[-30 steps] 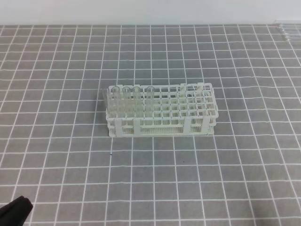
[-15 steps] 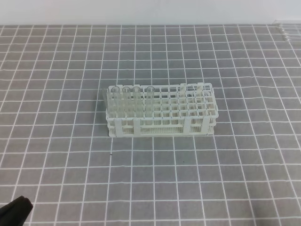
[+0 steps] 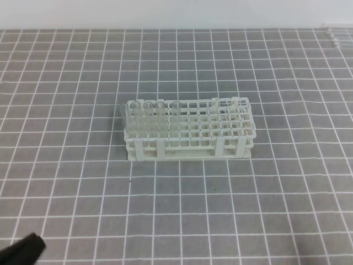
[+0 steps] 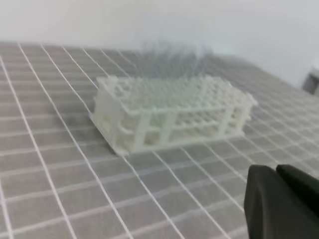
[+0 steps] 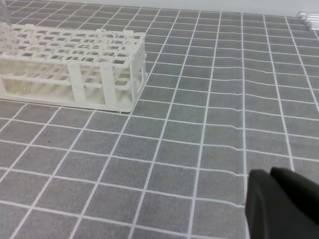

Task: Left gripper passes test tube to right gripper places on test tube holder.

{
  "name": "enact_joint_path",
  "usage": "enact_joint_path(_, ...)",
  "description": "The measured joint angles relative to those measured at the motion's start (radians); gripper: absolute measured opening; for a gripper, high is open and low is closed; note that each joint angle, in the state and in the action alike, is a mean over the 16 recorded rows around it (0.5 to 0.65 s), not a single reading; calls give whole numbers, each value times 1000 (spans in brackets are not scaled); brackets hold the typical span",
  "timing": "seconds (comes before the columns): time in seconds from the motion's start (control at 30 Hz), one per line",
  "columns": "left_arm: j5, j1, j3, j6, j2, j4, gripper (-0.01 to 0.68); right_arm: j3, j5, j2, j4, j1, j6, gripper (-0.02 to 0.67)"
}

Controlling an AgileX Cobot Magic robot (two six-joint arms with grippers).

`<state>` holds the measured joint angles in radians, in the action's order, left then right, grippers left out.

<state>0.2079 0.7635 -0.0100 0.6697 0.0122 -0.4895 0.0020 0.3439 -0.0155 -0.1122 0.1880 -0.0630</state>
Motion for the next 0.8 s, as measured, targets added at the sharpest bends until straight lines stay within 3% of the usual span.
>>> enact_joint_path(0.3, -30, -3, -2, -554, -2, 419, -1, 0, 0, 0, -1, 0, 0, -13)
enact_joint_path(0.43, -48, -35, -2, -654, -3, 483, -1, 0, 0, 0, -1, 0, 0, -13)
enact_joint_path(0.6, -54, -159, -2, -618, 2, 463, -1, 0, 0, 0, -1, 0, 0, -13)
enact_joint_path(0.8, -27, -389, -2, -558, 8, 468, -1, 0, -1, 0, -1, 0, 0, -13)
